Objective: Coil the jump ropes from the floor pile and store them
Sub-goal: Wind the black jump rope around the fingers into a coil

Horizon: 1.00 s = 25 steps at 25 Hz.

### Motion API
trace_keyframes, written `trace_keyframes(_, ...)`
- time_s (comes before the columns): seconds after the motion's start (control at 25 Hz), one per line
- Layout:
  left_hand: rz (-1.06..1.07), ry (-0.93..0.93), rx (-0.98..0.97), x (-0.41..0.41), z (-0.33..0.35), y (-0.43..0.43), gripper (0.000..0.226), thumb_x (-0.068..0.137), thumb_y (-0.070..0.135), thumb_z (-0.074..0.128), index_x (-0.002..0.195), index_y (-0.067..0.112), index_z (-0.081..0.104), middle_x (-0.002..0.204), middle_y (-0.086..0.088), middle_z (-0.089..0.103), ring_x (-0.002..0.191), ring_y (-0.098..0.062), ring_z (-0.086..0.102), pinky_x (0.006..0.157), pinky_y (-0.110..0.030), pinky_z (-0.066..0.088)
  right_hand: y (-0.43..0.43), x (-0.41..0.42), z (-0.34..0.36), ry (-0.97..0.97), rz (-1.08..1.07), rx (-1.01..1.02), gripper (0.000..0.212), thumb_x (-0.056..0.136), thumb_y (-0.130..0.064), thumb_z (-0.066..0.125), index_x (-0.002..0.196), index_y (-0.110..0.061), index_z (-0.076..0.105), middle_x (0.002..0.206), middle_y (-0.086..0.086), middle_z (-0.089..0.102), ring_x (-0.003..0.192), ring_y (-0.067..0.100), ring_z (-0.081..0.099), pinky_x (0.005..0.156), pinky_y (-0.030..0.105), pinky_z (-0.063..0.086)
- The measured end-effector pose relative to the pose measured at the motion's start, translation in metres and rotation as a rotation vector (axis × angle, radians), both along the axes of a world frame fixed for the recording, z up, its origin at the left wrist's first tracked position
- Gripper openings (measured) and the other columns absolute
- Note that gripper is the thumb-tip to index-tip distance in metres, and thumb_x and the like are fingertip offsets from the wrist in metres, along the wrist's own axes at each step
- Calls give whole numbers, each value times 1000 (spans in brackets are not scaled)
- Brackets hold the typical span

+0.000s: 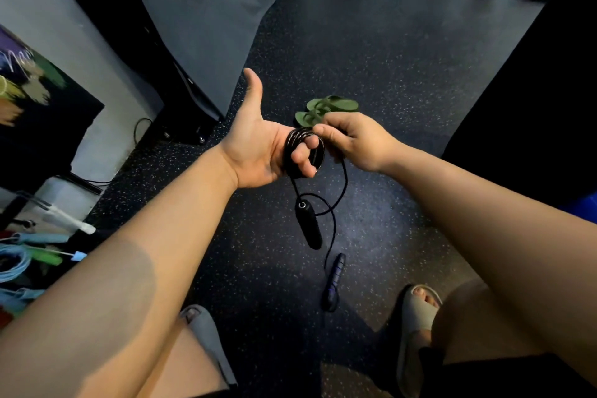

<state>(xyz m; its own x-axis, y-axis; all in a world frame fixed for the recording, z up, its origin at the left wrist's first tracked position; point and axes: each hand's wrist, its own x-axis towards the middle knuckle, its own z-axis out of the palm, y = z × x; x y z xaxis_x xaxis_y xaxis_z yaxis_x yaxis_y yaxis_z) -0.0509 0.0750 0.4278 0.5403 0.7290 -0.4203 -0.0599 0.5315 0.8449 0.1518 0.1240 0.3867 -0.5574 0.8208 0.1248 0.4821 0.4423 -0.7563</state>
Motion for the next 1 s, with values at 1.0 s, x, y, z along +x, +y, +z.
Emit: trace_keyframes(1.0, 323, 328, 212, 3, -24, 9, 130, 74, 85, -23, 126, -1, 60, 114, -18, 74, 116, -24, 67, 123, -44, 20, -17, -14, 20, -276, 250, -241, 17, 90, -16, 60, 102, -17, 72, 62, -3, 69, 55, 10, 59, 60, 24, 47)
